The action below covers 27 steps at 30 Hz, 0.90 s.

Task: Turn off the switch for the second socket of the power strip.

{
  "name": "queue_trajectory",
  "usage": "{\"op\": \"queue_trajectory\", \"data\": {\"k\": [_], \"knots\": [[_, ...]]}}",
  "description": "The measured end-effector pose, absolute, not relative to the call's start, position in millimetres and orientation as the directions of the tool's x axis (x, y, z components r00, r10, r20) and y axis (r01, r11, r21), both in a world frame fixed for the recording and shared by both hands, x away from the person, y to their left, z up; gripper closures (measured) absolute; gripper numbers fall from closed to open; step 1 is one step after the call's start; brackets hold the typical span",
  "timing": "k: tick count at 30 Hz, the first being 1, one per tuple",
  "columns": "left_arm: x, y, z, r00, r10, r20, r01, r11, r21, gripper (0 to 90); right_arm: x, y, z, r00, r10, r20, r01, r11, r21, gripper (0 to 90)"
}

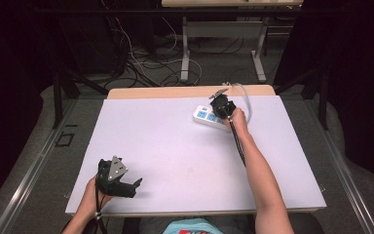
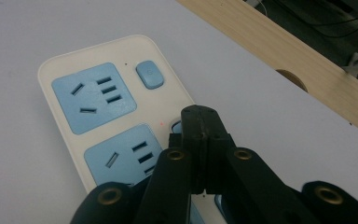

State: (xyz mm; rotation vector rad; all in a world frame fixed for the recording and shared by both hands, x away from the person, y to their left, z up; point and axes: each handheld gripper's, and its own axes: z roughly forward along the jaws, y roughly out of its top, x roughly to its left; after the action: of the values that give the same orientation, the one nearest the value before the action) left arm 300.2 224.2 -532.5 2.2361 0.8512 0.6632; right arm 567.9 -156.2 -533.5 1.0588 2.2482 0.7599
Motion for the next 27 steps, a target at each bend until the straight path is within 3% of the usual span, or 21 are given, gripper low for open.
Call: {"op": "queue_trajectory", "data": {"k": [27], "knots": [[300.2,224.7,-532.3,0.661,0.715,0.227,0.387,-0.584,0.714,1.0,569.2,-159.0,-532.4,-0.54,0.809,-0.231,0.498,0.529,0.687,90.0]]}}
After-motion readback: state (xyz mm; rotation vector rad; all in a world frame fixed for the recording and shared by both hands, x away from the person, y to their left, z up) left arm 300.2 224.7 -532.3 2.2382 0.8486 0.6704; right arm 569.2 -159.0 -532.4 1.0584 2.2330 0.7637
